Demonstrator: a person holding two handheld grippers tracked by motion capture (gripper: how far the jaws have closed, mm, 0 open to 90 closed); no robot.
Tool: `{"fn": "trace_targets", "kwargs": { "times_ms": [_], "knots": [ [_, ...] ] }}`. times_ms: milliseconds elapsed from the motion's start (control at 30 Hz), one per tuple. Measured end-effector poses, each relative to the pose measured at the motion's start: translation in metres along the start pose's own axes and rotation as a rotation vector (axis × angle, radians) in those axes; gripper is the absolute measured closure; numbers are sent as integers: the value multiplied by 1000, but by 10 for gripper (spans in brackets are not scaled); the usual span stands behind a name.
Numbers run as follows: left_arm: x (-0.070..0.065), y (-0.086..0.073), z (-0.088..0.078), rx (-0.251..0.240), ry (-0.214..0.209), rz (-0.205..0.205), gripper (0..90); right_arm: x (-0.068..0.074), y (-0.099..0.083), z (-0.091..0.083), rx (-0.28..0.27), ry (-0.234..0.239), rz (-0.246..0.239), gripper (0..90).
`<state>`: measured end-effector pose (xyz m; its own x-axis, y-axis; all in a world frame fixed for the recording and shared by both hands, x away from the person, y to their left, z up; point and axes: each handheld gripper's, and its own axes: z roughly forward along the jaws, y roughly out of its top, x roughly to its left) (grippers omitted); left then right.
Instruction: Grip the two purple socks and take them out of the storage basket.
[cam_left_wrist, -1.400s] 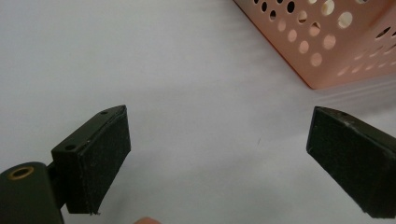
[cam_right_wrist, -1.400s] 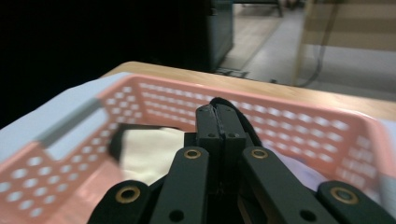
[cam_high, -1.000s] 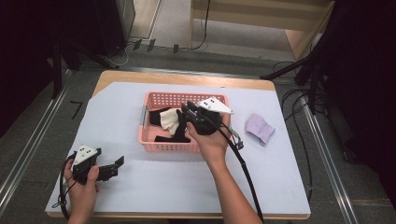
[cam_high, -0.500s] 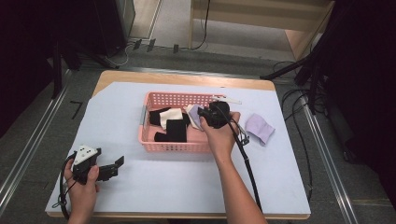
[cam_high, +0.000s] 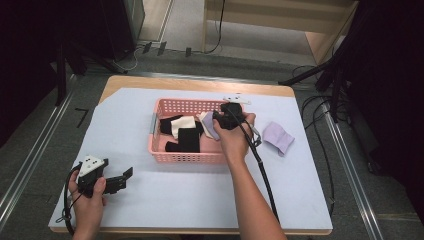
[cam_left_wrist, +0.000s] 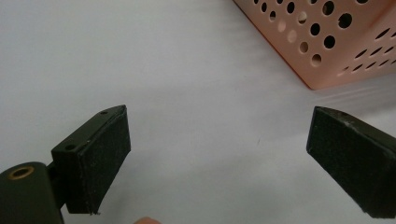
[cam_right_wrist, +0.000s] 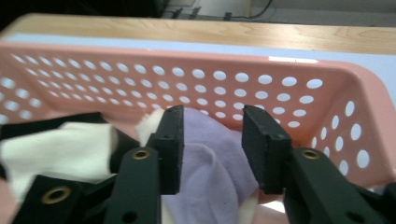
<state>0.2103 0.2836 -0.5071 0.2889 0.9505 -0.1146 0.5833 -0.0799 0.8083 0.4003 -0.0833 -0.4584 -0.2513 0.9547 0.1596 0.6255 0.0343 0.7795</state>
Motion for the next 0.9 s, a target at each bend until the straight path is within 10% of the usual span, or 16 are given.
{"fn": "trace_targets", "kwargs": {
  "times_ms": [267,400,533,900],
  "knots": [
    [0,0,0,1,-1,3,72,4,-6,27,143,-38,-100,453],
    [0,0,0,0,-1,3,72,5,-9,31,255,-11,-117,675],
    [0,0,0,1,0,3,73,4,-3,17,201,25,-89,841],
    [0,0,0,2,1,3,73,5,8,-17,-58,80,-80,857]
  ]
}}
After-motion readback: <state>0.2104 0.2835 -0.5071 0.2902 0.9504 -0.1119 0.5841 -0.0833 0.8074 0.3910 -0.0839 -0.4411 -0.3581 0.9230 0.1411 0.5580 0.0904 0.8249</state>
